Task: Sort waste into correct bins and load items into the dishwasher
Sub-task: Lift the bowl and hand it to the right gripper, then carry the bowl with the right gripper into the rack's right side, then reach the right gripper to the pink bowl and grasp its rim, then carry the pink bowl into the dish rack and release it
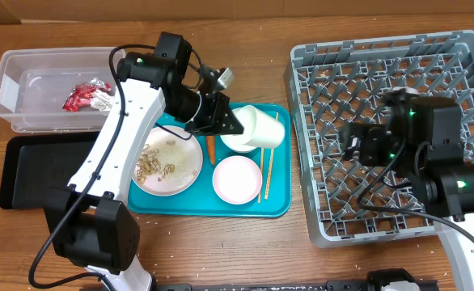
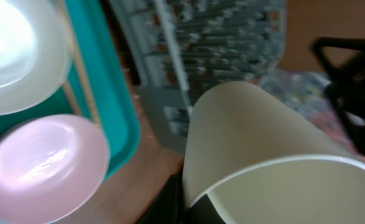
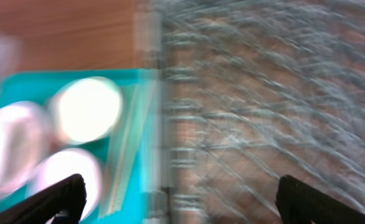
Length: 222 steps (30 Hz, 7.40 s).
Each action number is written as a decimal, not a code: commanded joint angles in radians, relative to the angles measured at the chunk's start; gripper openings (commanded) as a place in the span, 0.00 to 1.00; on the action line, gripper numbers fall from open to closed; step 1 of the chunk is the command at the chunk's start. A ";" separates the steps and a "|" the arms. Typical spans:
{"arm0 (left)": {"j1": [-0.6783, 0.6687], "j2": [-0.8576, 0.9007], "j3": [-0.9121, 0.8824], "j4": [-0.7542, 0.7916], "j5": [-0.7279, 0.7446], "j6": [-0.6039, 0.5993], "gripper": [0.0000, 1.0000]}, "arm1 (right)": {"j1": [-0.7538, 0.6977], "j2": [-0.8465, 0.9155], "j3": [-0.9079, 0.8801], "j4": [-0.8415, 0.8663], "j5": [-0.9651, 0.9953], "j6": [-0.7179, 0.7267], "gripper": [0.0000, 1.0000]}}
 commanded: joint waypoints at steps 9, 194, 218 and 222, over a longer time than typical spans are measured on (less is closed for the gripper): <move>-0.024 -0.013 0.009 0.008 0.315 0.132 0.04 | 0.002 0.108 0.026 0.019 -0.726 -0.496 1.00; 0.319 -0.016 0.011 -0.232 -0.802 -0.235 0.57 | 0.409 0.682 0.495 -0.301 0.328 0.290 0.04; 0.319 -0.016 0.011 -0.233 -0.802 -0.227 0.58 | -0.166 0.480 0.502 0.069 1.260 0.403 0.04; 0.319 -0.016 0.011 -0.232 -0.802 -0.227 0.58 | -0.206 0.515 0.478 0.124 1.473 0.407 0.04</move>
